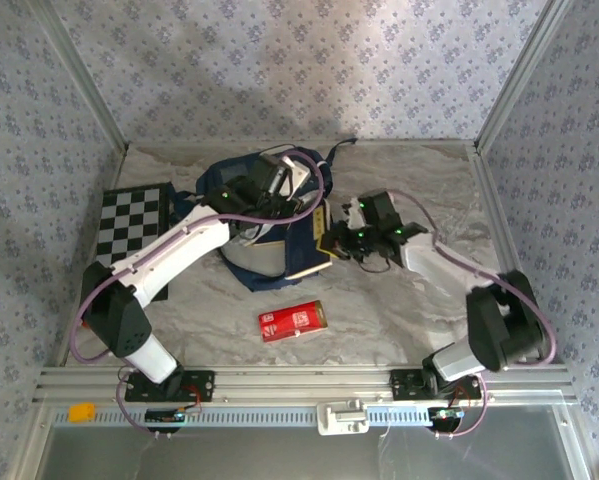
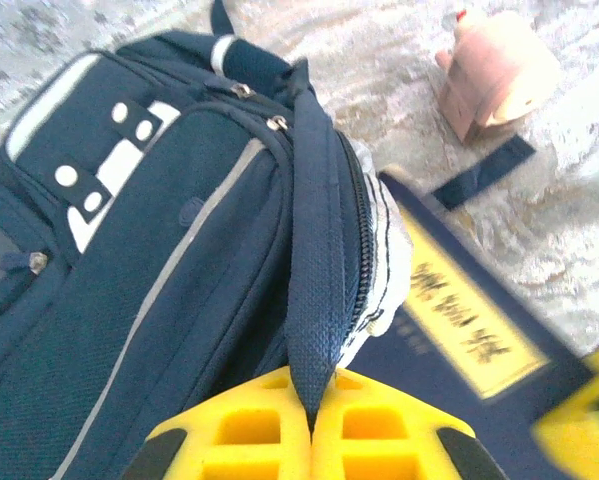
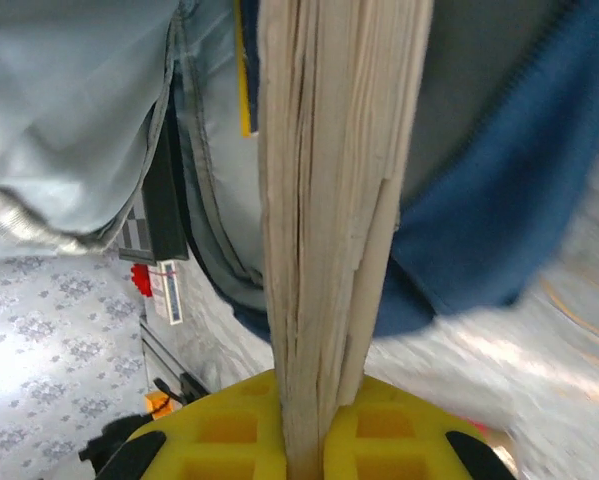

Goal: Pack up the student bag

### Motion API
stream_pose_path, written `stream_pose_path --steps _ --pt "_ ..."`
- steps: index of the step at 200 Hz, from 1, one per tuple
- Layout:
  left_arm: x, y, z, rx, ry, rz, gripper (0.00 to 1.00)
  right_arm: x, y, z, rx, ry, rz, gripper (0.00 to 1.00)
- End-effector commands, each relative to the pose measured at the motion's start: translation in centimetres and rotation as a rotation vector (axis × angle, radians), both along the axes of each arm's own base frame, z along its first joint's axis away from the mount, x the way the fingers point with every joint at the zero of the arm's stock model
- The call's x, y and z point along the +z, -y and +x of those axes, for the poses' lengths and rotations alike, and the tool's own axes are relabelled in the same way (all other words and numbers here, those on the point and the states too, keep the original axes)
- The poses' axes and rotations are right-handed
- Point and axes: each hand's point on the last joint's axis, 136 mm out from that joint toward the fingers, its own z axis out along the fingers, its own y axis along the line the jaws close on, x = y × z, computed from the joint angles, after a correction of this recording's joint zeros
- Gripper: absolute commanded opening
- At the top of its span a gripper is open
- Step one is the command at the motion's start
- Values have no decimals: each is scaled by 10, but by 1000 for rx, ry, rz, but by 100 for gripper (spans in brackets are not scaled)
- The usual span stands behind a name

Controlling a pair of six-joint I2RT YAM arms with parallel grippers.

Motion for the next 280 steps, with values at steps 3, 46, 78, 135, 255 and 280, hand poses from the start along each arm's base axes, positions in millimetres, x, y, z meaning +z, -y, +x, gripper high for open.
stream_pose_path --steps 3,46,78,135,255,280 --pt "75 1 10 39 154 -153 0 23 -32 42 -55 115 68 0" --pt "91 1 15 63 178 -184 0 -5 -74 99 -44 137 66 3" --pt "96 -7 23 114 170 -207 0 -29 -67 108 -56 121 17 31" --pt "90 -6 22 98 148 -211 0 -52 -15 45 -33 119 -301 53" --pt "63 -1 21 104 57 -217 0 -34 -50 63 37 275 -328 12" --pt "49 -7 16 128 1 -214 4 -24 -28 31 56 283 -360 19"
